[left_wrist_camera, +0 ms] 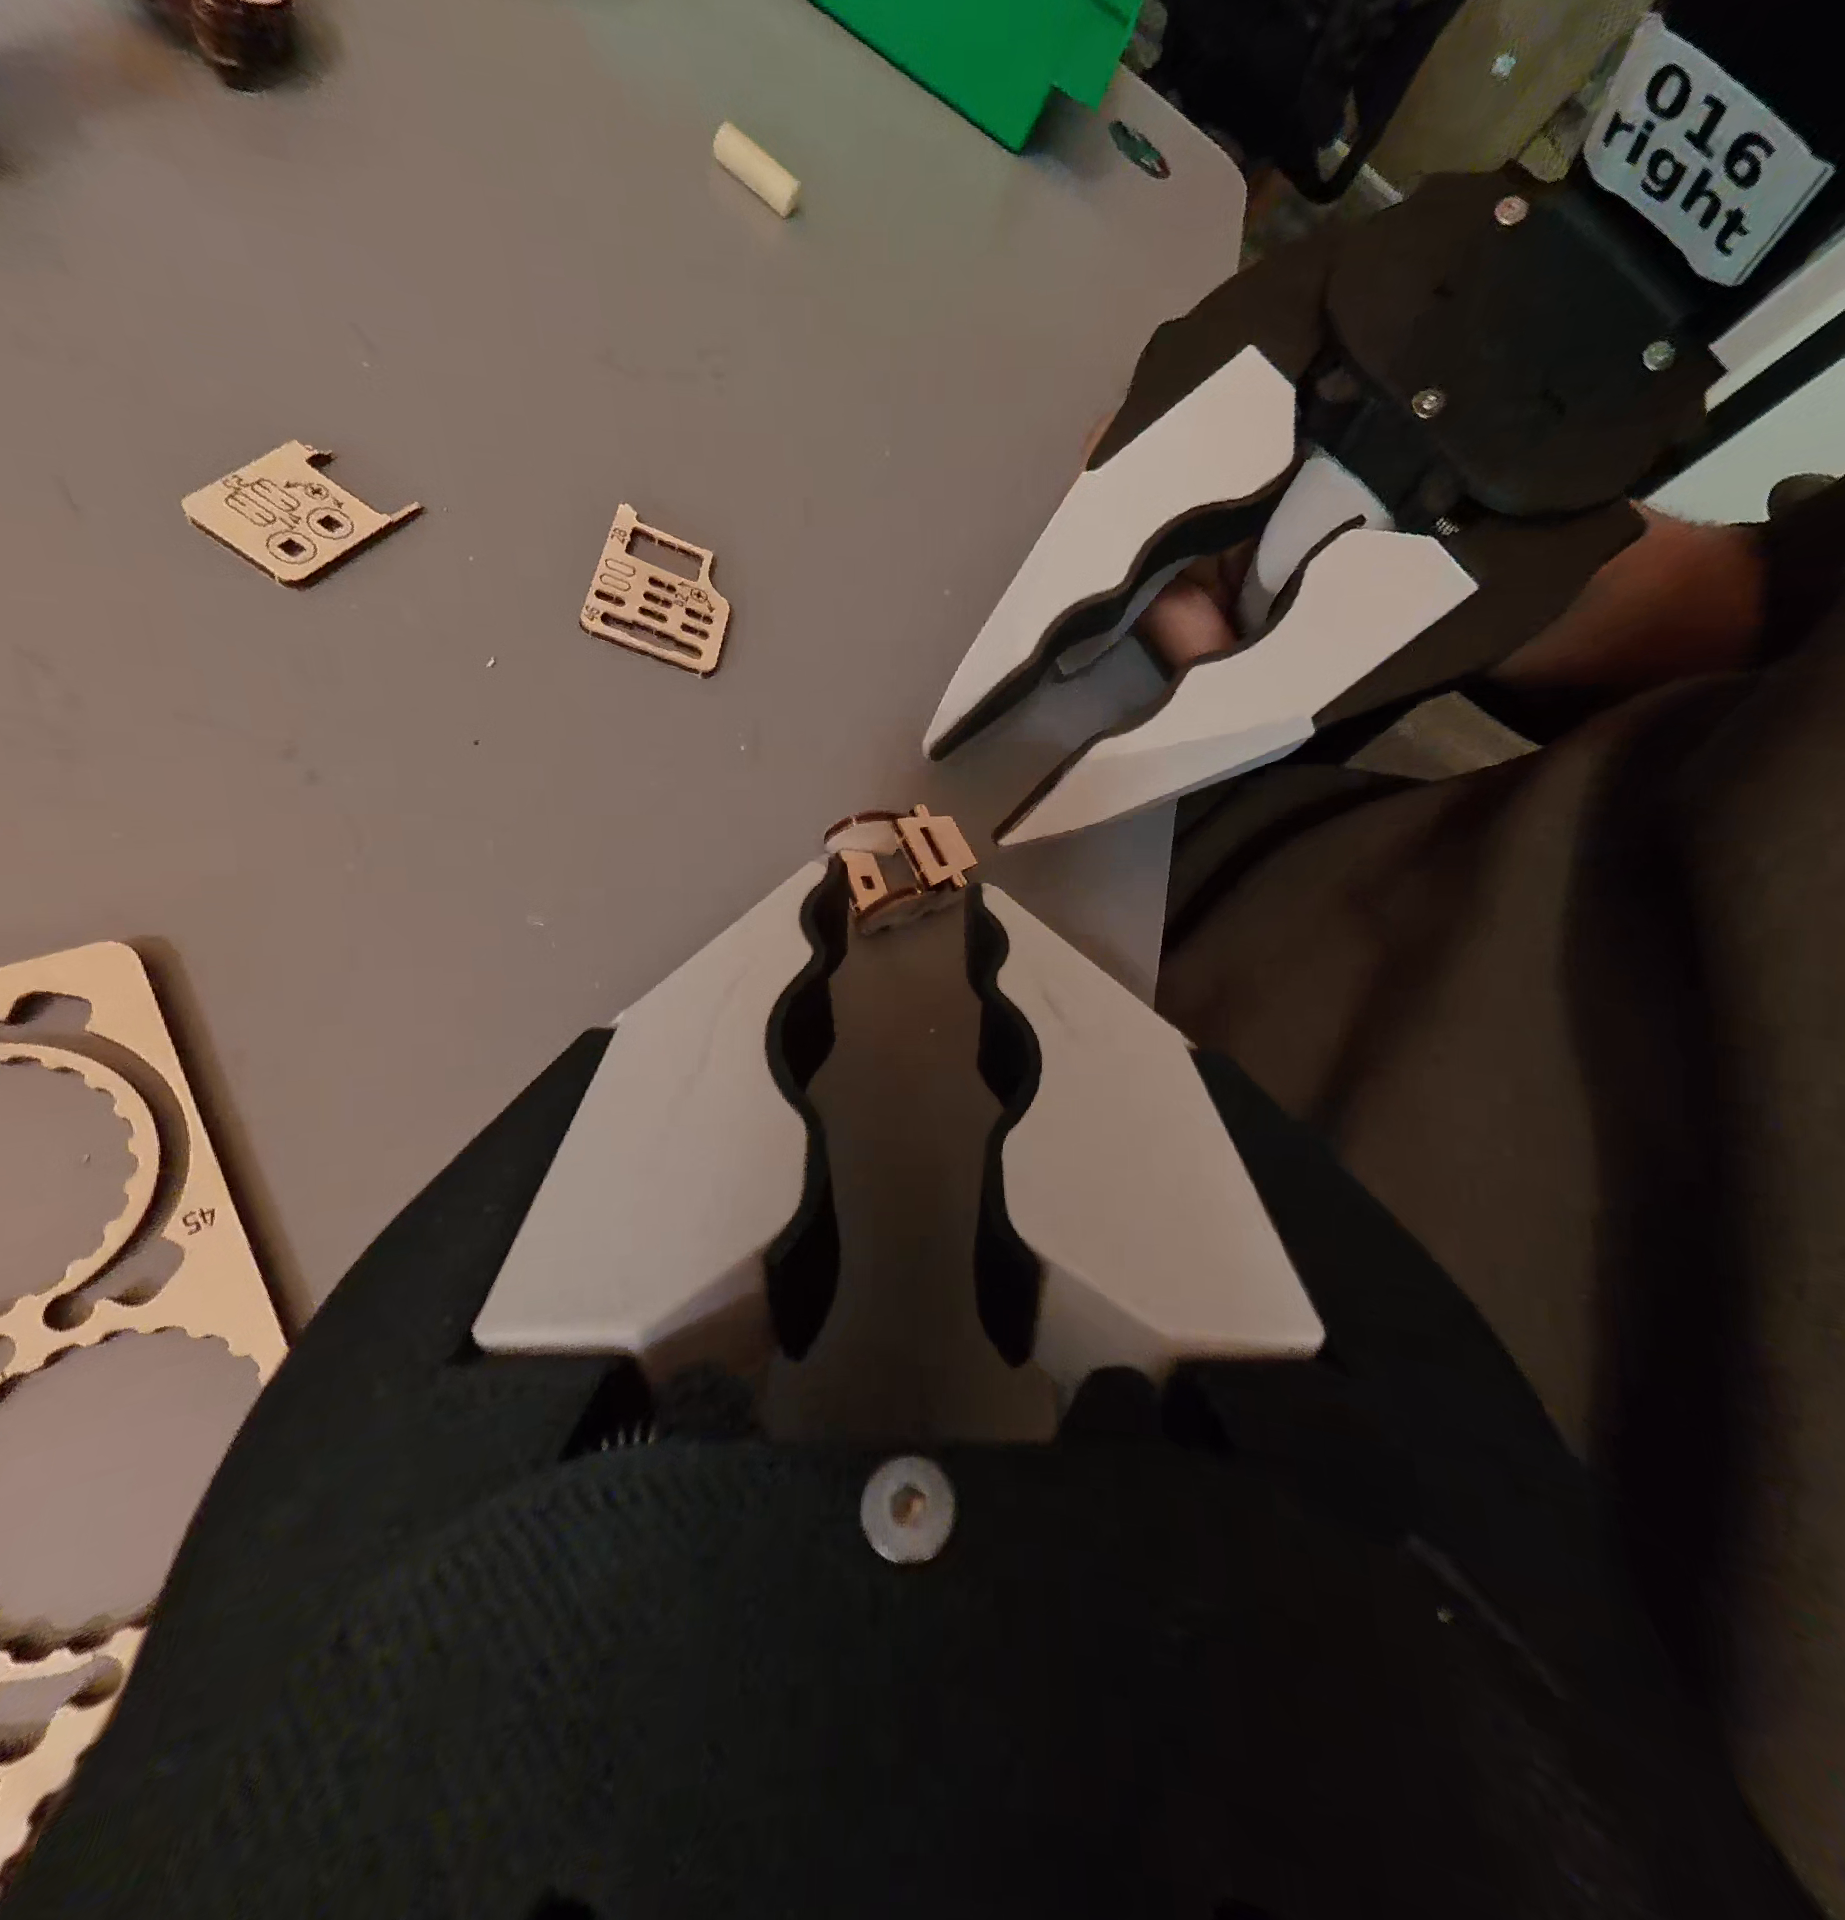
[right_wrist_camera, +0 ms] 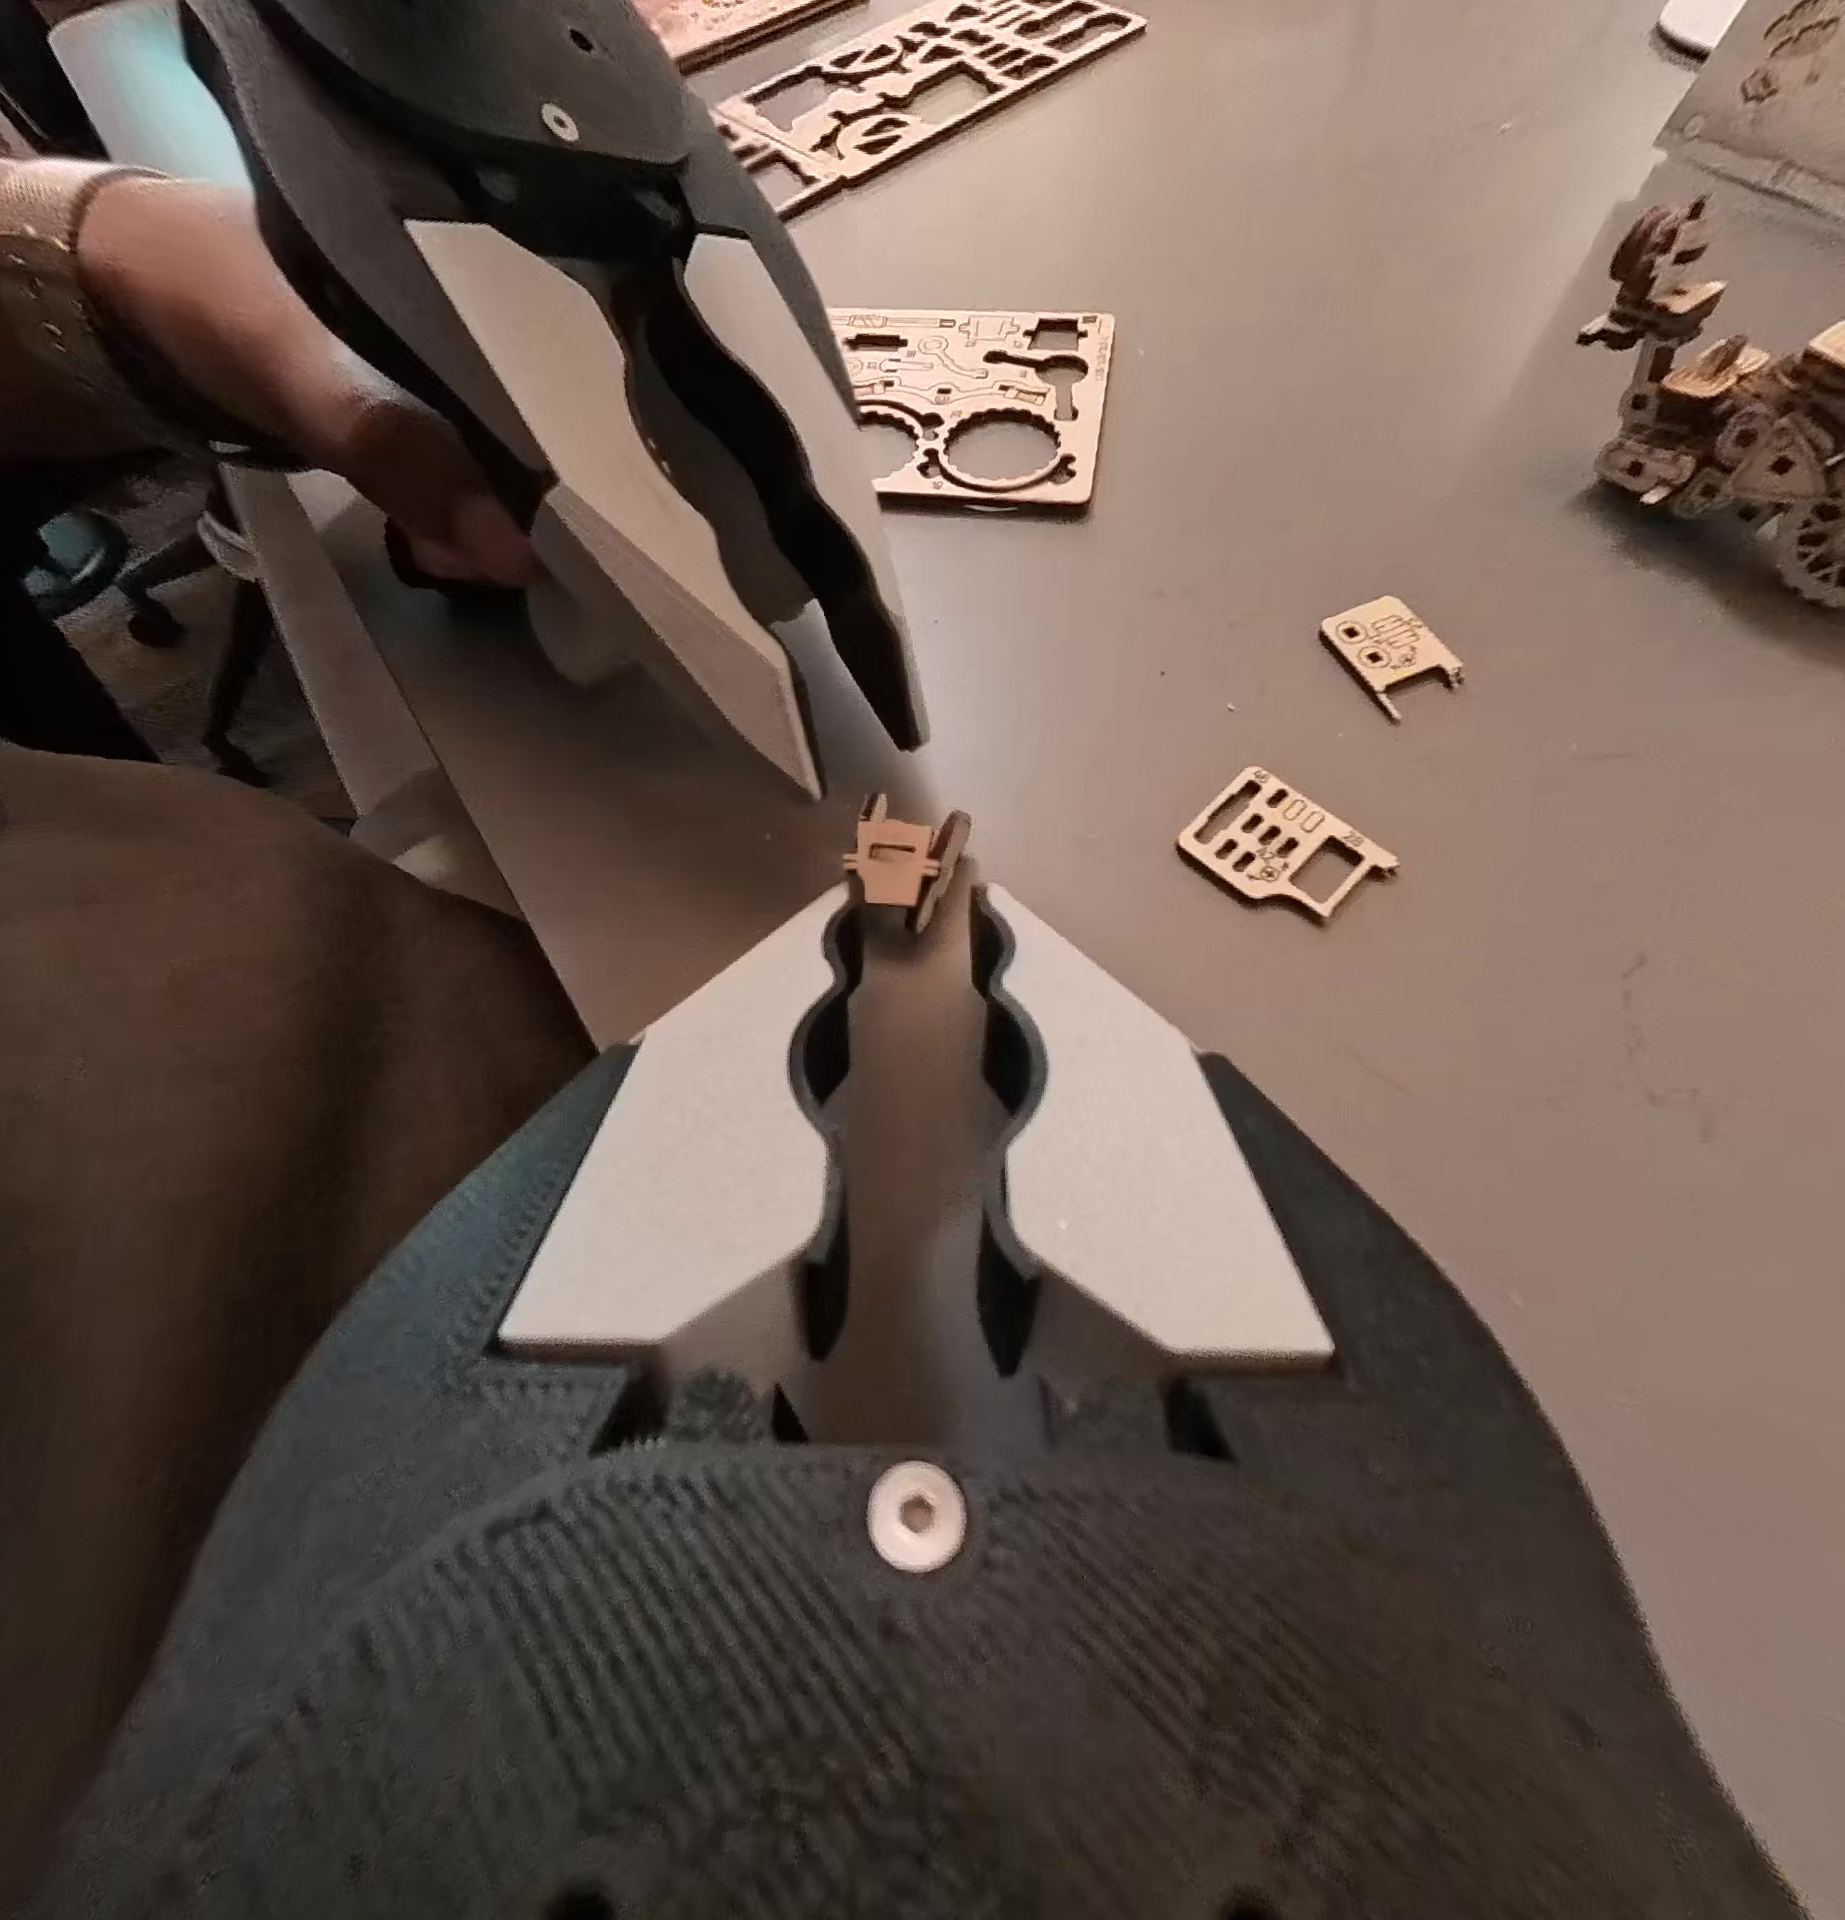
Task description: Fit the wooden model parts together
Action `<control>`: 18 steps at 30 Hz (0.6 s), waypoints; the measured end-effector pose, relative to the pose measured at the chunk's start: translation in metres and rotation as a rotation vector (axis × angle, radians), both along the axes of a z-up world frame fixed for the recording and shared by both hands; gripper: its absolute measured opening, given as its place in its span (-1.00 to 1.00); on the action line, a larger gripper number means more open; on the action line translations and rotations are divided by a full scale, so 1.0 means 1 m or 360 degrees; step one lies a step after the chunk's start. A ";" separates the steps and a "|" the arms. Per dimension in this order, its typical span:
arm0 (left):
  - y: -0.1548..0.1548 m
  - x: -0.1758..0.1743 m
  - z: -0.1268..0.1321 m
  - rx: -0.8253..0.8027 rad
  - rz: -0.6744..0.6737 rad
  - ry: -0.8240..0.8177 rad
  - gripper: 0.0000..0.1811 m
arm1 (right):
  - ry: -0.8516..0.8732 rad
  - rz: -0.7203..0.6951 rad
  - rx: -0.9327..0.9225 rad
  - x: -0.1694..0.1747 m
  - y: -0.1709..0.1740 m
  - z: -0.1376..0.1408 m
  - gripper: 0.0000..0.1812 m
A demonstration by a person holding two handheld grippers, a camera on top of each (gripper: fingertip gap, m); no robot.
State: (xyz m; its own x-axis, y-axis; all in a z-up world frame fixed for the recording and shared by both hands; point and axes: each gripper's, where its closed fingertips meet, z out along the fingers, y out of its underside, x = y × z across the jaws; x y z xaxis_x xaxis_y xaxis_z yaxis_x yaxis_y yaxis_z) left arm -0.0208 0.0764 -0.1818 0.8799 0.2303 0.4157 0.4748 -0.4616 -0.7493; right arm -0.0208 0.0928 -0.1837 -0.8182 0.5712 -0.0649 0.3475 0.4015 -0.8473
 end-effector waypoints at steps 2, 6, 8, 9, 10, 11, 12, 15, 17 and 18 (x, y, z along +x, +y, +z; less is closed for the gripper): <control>0.002 0.001 -0.001 -0.0013 -0.0019 0.0017 -0.79 | 0.0024 0.0004 0.0003 0.001 -0.003 0.001 -0.80; 0.005 0.004 -0.001 -0.0038 -0.0092 0.0095 -0.81 | 0.0057 -0.0001 0.0030 0.001 -0.005 0.001 -0.81; 0.004 -0.001 -0.001 -0.0068 -0.0111 0.0218 -0.81 | 0.0059 0.0001 0.0041 0.001 -0.006 0.000 -0.81; 0.004 -0.003 -0.001 -0.0083 -0.0133 0.0279 -0.81 | 0.0061 0.0001 0.0045 0.001 -0.006 -0.001 -0.81; 0.004 -0.003 -0.002 -0.0101 -0.0160 0.0328 -0.81 | 0.0063 0.0000 0.0049 0.001 -0.006 -0.001 -0.82; 0.003 -0.003 -0.003 -0.0116 -0.0185 0.0358 -0.81 | 0.0064 0.0001 0.0052 0.001 -0.006 -0.001 -0.82; 0.003 -0.002 -0.003 -0.0123 -0.0206 0.0364 -0.81 | 0.0063 0.0001 0.0056 0.001 -0.006 -0.001 -0.82; 0.004 0.002 -0.005 -0.0127 -0.0248 0.0329 -0.81 | 0.0061 -0.0004 0.0072 0.001 -0.005 -0.003 -0.82; 0.004 0.003 -0.006 -0.0136 -0.0260 0.0306 -0.82 | 0.0059 -0.0009 0.0081 0.000 -0.004 -0.004 -0.82; 0.004 0.002 -0.008 -0.0150 -0.0260 0.0302 -0.83 | 0.0062 -0.0010 0.0085 0.000 -0.004 -0.004 -0.82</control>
State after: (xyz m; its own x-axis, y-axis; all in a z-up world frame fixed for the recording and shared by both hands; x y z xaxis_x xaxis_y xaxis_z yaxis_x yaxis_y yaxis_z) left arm -0.0184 0.0799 -0.1896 0.9687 0.1086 0.2233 0.2434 -0.5927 -0.7677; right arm -0.0206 0.0886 -0.1880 -0.8158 0.5783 -0.0026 0.3176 0.4442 -0.8377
